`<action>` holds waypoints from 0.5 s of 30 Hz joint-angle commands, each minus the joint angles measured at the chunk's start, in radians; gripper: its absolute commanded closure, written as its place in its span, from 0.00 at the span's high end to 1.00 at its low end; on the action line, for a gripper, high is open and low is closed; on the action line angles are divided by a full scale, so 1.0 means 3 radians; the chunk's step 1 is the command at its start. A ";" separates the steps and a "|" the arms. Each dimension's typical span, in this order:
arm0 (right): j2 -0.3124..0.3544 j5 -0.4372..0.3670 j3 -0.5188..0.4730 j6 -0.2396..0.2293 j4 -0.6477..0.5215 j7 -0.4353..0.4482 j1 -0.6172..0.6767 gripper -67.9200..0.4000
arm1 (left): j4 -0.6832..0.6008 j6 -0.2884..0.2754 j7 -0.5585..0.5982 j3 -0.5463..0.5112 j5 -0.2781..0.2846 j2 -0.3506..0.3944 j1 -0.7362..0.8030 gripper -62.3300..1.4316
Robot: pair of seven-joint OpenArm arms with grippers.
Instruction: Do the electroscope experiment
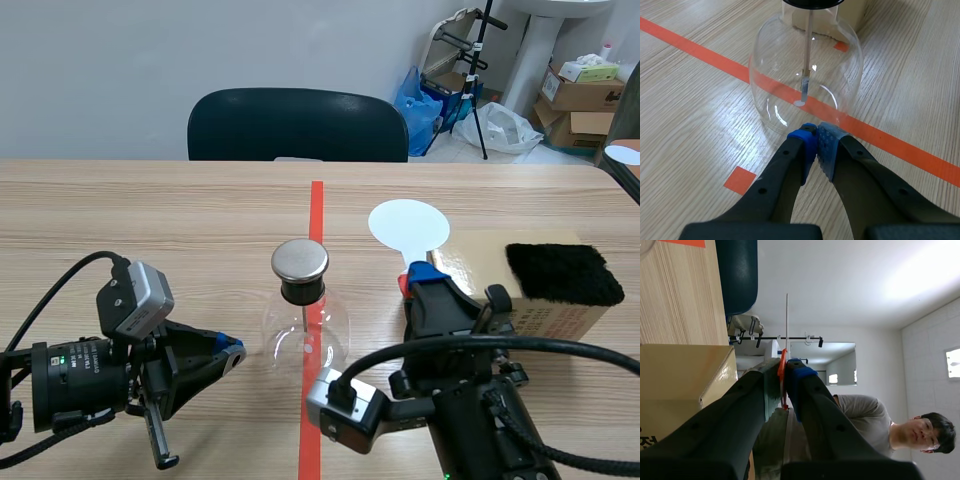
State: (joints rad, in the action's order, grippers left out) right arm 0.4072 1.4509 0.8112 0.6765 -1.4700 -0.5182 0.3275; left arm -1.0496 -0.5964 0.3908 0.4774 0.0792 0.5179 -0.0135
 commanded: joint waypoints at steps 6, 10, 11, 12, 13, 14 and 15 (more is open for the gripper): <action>0.0001 0.0024 -0.0025 0.0041 -0.0015 -0.0038 -0.0029 0.02 | -0.0079 0.0008 0.0041 -0.0022 0.0042 -0.0017 -0.0003 0.07; 0.0001 0.0024 -0.0025 0.0041 -0.0015 -0.0041 -0.0029 0.02 | -0.0079 0.0008 0.0041 -0.0022 0.0042 -0.0017 -0.0003 0.07; 0.0001 0.0024 -0.0025 0.0041 -0.0015 -0.0041 -0.0029 0.02 | -0.0079 0.0008 0.0041 -0.0022 0.0042 -0.0017 -0.0003 0.07; 0.0001 0.0024 -0.0025 0.0041 -0.0015 -0.0041 -0.0029 0.02 | -0.0079 0.0008 0.0041 -0.0022 0.0042 -0.0017 -0.0003 0.07; 0.0001 0.0024 -0.0025 0.0041 -0.0015 -0.0042 -0.0029 0.02 | -0.0079 0.0008 0.0041 -0.0022 0.0042 -0.0017 -0.0003 0.07; 0.0001 0.0024 -0.0025 0.0041 -0.0015 -0.0050 -0.0029 0.02 | -0.0079 0.0008 0.0041 -0.0022 0.0042 -0.0017 -0.0003 0.07; 0.0001 0.0024 -0.0025 0.0041 -0.0015 -0.0051 -0.0029 0.02 | -0.0079 0.0008 0.0041 -0.0022 0.0042 -0.0017 -0.0003 0.07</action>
State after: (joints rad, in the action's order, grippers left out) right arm 0.4072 1.4509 0.8112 0.6765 -1.4700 -0.5255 0.3275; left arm -1.0496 -0.5964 0.3908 0.4774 0.0792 0.5179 -0.0135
